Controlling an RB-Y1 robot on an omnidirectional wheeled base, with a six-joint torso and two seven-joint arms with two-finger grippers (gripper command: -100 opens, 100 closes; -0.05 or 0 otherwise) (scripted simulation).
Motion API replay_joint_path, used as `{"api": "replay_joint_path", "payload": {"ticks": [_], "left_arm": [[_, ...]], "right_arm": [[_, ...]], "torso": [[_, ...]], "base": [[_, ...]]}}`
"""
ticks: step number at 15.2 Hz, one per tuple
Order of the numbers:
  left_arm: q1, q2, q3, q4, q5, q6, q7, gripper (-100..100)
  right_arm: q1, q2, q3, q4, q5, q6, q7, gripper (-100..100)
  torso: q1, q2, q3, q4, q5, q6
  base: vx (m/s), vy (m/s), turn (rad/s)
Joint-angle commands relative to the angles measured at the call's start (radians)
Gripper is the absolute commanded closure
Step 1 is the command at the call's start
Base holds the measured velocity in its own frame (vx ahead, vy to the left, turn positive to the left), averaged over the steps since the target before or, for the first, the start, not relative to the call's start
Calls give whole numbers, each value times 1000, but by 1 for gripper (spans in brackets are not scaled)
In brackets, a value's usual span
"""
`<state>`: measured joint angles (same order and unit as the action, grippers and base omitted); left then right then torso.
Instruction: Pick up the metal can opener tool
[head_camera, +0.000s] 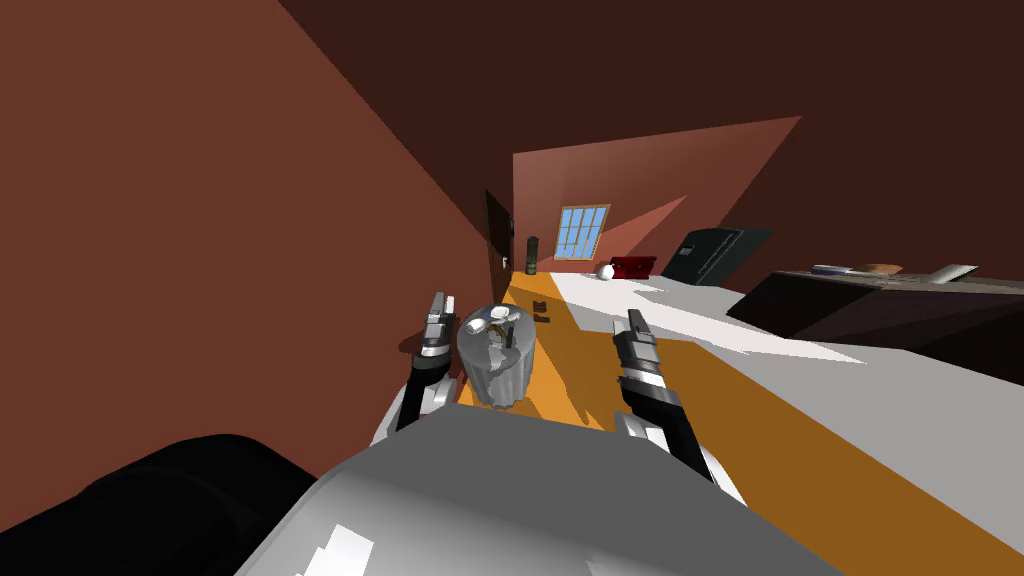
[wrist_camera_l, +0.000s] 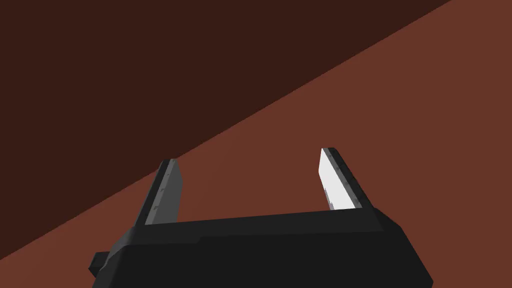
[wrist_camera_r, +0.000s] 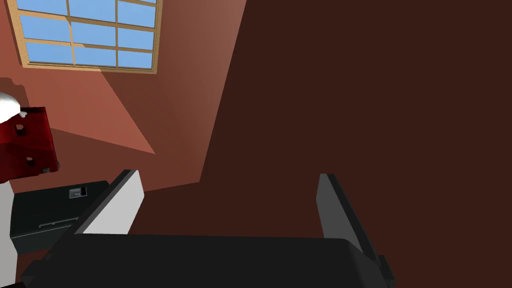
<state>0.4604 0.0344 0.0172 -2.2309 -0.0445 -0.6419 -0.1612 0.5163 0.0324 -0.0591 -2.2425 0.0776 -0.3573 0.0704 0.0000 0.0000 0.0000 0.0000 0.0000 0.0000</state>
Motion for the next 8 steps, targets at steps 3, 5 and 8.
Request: {"api": "replay_joint_path", "payload": {"ticks": [3, 5, 8], "left_arm": [[-36, 70, 4, 53, 6, 66, 13, -100], [-51, 84, 5, 73, 8, 92, 18, -100], [-85, 109, 9, 122, 14, 154, 30, -100]], "right_arm": [[0, 0, 0, 0, 0, 0, 0, 0], [0, 0, 0, 0, 0, 0, 0, 0], [0, 0, 0, 0, 0, 0, 0, 0]], "torso": [[0, 0, 0, 0, 0, 0], [1, -1, 0, 0, 0, 0], [1, -1, 0, 0, 0, 0]], "base": [[1, 0, -24], [3, 2, -27], [2, 2, -24]]}}
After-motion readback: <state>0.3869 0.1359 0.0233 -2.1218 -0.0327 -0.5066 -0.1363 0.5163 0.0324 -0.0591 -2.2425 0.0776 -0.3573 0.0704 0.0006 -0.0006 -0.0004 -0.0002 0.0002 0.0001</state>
